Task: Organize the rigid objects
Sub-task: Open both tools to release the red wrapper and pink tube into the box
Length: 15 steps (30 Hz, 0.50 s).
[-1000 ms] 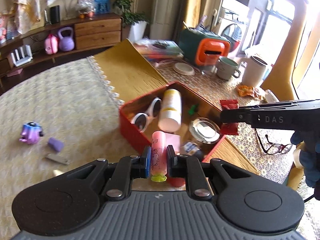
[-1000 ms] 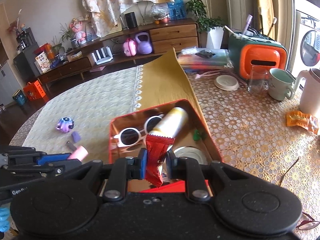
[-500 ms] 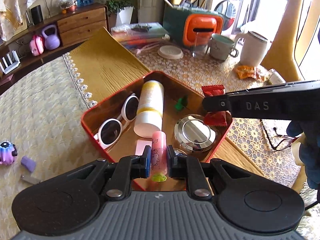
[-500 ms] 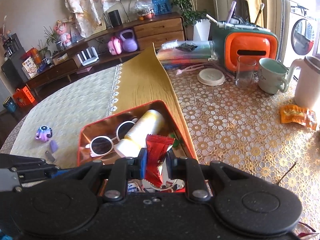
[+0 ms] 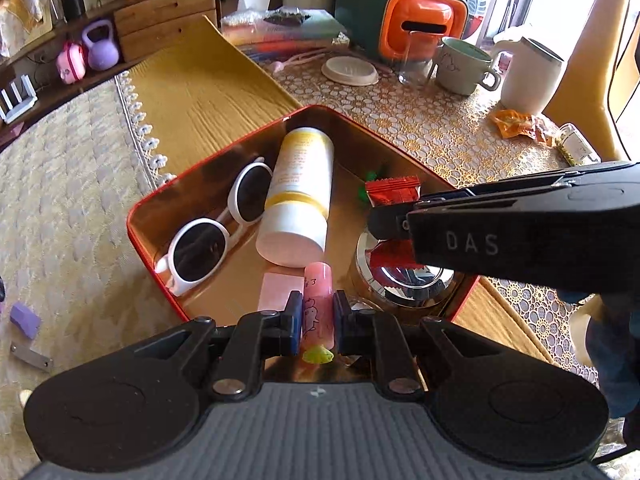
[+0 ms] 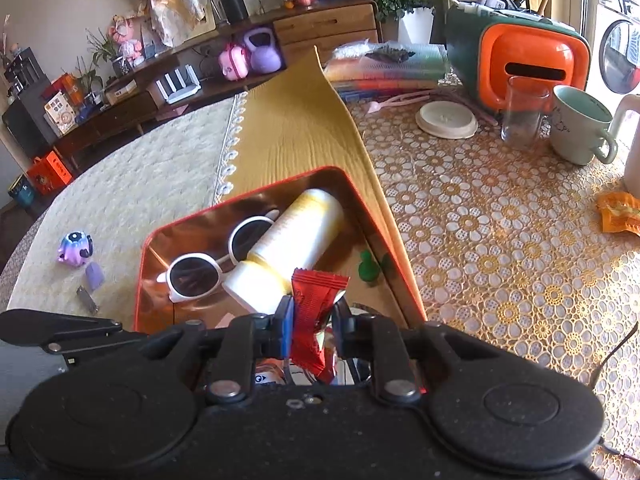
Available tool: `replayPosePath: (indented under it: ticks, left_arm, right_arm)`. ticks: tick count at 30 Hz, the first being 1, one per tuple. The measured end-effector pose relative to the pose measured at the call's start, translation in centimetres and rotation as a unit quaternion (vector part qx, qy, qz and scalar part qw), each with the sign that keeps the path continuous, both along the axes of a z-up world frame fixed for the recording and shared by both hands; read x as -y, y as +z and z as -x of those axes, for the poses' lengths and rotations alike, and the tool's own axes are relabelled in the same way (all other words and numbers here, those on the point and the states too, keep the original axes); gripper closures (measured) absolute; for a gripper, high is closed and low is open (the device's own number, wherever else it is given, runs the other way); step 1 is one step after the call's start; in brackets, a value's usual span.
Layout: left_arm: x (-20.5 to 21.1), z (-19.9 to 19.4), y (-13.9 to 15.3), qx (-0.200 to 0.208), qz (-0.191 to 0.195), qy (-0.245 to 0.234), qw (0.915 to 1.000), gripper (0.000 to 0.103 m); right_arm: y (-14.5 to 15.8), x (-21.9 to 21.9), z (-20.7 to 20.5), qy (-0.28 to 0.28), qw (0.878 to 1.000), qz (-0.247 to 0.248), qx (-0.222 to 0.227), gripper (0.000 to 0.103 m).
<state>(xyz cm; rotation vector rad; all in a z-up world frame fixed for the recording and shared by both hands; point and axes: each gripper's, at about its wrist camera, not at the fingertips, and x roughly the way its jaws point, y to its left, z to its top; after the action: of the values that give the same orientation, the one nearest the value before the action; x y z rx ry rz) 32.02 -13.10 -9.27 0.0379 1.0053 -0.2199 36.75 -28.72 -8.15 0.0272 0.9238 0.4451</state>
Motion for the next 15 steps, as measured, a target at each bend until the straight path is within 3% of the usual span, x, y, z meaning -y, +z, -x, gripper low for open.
replayPosePath:
  ticks: [15]
  left_arm:
    - [-0.19, -0.91, -0.71, -0.020, 0.010, 0.013, 0.9997, 0.088]
  right_arm:
    - [-0.62, -0.01, 0.07, -0.003, 1.000, -0.008, -0.012, 0.076]
